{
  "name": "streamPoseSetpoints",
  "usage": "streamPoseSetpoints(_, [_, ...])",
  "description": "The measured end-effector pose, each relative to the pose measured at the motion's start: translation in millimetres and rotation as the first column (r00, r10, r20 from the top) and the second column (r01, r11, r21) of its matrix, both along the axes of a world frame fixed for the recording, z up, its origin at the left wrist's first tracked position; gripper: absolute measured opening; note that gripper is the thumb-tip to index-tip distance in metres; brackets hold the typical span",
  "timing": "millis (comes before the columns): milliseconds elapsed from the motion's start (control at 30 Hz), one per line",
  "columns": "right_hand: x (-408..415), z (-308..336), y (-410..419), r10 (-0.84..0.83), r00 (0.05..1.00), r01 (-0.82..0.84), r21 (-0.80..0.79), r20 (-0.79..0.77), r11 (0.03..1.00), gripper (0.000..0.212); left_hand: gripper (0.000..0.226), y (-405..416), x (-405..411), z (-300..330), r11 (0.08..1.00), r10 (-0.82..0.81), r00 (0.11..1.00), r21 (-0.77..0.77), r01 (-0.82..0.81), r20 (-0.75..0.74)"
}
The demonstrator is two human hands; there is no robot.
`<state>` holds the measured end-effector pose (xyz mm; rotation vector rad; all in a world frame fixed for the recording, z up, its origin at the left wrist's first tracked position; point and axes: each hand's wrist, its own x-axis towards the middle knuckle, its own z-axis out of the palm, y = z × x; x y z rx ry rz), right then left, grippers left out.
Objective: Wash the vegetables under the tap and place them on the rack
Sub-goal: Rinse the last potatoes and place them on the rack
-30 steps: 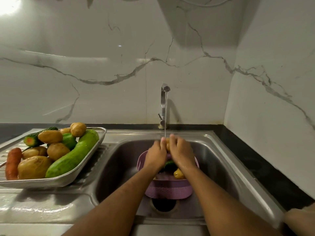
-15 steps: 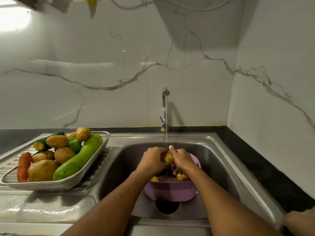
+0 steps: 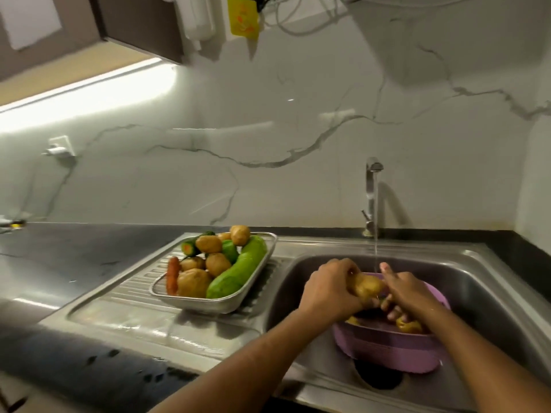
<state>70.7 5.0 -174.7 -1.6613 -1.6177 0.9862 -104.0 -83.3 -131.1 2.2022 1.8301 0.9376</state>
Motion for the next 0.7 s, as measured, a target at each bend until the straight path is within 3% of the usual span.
streamPoseSetpoints(100, [-2.7, -1.1, 2.9, 0.005, 1.000, -0.005, -0.013, -0.002, 1.000, 0.054, 0.055, -19.1, -33.2, 11.6, 1.000, 0.009, 1.000, 0.005, -0.009, -0.022])
streamPoseSetpoints(267, [-0.7, -1.2, 2.0, 0.022, 1.000, -0.022, -0.022, 0.008, 1.000, 0.051, 0.057, -43.3, -108.0, 42.3, 0.985, 0.162, 0.983, 0.067, -0.157, -0.084])
streamPoseSetpoints(467, [0.5, -1.5, 0.9, 0.046, 0.999, -0.046, -0.040, 0.015, 0.998, 0.047, 0.060, -53.7, -197.8, 84.2, 0.890, 0.452, 0.854, 0.064, -0.451, -0.257])
streamPoseSetpoints(700, [-0.6, -1.9, -1.5, 0.026, 1.000, -0.025, -0.064, 0.014, 0.998, 0.052, 0.068, -56.6, -232.3, 81.7, 0.887, 0.411, 0.843, -0.063, -0.458, -0.347])
